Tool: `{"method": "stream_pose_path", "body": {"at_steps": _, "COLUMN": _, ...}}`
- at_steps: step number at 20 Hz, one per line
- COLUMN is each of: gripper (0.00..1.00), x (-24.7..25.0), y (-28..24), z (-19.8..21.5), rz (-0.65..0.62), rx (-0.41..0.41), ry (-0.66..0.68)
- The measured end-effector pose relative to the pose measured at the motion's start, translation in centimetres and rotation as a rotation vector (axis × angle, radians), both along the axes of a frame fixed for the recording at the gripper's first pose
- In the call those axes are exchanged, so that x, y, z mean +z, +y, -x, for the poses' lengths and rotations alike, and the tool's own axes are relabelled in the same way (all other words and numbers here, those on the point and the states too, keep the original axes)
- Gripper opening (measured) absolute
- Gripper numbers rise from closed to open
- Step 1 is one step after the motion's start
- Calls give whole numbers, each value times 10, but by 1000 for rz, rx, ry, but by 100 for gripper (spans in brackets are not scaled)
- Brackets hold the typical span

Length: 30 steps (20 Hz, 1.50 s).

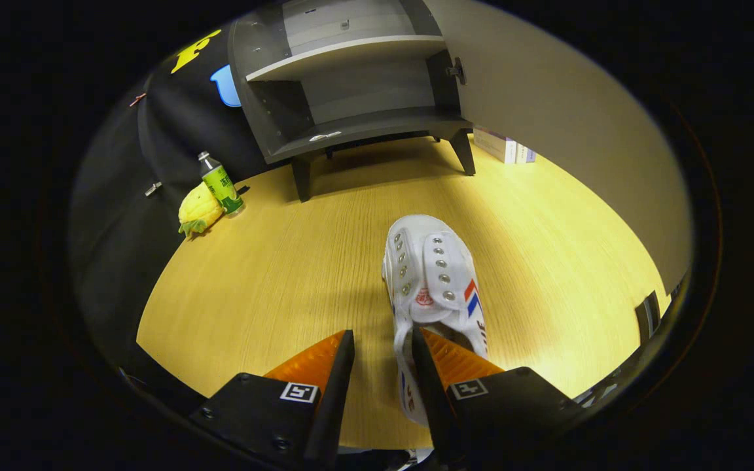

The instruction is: Open the shoe cabinet door, grab the shoes and put them into the shoe cabinet, then close the shoe cabinet door.

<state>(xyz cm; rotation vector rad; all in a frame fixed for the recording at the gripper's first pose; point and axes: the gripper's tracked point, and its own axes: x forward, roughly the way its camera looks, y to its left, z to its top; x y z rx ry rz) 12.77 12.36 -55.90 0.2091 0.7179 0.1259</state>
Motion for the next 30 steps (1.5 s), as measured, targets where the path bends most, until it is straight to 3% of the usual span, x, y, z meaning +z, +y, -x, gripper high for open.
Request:
{"method": "stream_pose_path", "body": {"at_steps": 6, "gripper": 54, "x": -6, "y": -4, "z": -44, "rz": 27, "rx": -95, "ry": -121}}
{"method": "stream_pose_path", "body": {"at_steps": 8, "gripper": 54, "x": -11, "y": -21, "z": -53, "rz": 92, "rx": -120, "ry": -152}}
{"method": "stream_pose_path", "body": {"at_steps": 9, "gripper": 49, "x": -12, "y": -24, "z": -61, "rz": 100, "rx": -131, "ry": -176}}
{"method": "stream_pose_path", "body": {"at_steps": 10, "gripper": 22, "x": -12, "y": -21, "z": -71, "rz": 89, "rx": -116, "ry": -189}}
{"method": "stream_pose_path", "body": {"at_steps": 11, "gripper": 23, "x": -11, "y": -21, "z": -69, "rz": 87, "rx": -109, "ry": -184}}
{"method": "stream_pose_path", "body": {"at_steps": 13, "gripper": 6, "x": -13, "y": -18, "z": -76, "rz": 76, "rx": -101, "ry": -186}}
{"method": "stream_pose_path", "body": {"at_steps": 21, "gripper": 5, "x": 56, "y": -33, "z": -82, "rz": 57, "rx": -97, "ry": -196}}
{"method": "stream_pose_path", "body": {"at_steps": 30, "gripper": 5, "x": 216, "y": -15, "z": -88, "rz": 43, "rx": -51, "ry": -325}}
